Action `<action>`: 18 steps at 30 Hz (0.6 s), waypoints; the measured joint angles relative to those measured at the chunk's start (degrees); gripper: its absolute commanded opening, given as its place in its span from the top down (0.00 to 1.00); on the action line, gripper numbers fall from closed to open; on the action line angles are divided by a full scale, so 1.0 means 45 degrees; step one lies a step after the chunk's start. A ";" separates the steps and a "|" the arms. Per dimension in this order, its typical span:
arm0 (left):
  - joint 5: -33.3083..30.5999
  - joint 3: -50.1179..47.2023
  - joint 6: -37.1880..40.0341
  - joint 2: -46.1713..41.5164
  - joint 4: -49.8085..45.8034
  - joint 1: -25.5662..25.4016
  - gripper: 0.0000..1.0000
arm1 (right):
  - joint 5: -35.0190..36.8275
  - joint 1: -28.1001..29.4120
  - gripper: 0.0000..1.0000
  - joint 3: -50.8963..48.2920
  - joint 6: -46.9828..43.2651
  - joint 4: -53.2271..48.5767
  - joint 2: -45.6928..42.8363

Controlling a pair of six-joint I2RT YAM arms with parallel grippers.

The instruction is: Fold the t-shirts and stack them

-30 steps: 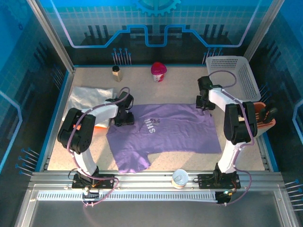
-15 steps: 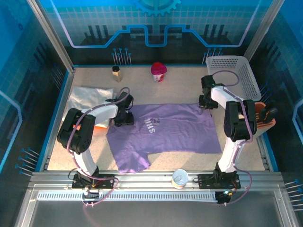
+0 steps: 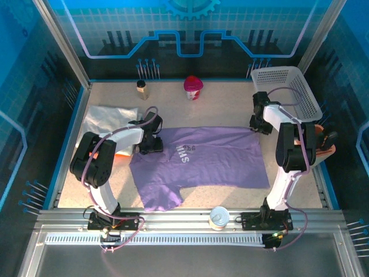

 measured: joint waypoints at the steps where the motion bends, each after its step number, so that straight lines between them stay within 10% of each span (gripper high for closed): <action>1: 0.0005 0.0005 0.0000 0.0005 0.0000 0.0000 0.56 | -0.0087 -0.0024 0.43 -0.0073 0.0019 0.0049 -0.0058; 18: 0.0452 0.0306 0.0000 0.0029 -0.0636 0.0044 0.55 | -0.1851 0.1491 0.28 -0.0996 -0.0656 0.0155 -0.2798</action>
